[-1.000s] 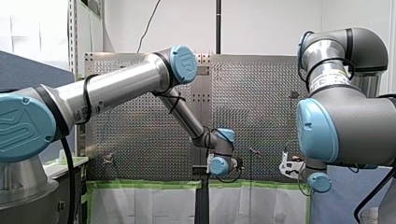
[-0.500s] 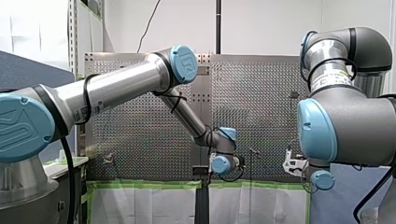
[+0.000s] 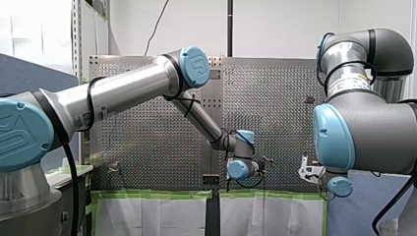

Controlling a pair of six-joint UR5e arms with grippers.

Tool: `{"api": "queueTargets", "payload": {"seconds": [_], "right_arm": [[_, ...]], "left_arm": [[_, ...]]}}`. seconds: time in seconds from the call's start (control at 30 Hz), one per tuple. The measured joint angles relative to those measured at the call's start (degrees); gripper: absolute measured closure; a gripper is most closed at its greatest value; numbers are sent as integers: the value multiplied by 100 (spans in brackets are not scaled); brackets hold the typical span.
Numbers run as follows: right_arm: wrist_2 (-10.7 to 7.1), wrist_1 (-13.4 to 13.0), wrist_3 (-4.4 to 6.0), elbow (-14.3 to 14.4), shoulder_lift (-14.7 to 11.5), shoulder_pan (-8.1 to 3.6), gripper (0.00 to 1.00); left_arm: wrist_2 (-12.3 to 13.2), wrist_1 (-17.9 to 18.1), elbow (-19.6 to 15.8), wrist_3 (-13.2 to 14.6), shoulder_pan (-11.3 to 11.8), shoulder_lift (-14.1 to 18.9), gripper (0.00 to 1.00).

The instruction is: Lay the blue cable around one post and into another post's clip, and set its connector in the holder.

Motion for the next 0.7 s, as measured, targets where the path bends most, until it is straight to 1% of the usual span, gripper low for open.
{"api": "queueTargets", "payload": {"seconds": [0.07,0.23,0.4,0.53,0.7], "right_arm": [[-1,13,32,-29,-1,-4,100],[-9,43,162,-121,-1,-26,100],[-8,108,197,-189,-4,-62,100],[-10,127,271,-237,-6,-105,100],[-18,181,317,-320,-6,-159,100]], "left_arm": [[20,-24,24,-44,-8,0,98],[115,-162,130,-184,-14,-6,98],[186,-295,222,-288,-19,-6,98],[223,-332,247,-348,-42,-8,98],[254,-358,305,-490,-71,-8,98]]}}
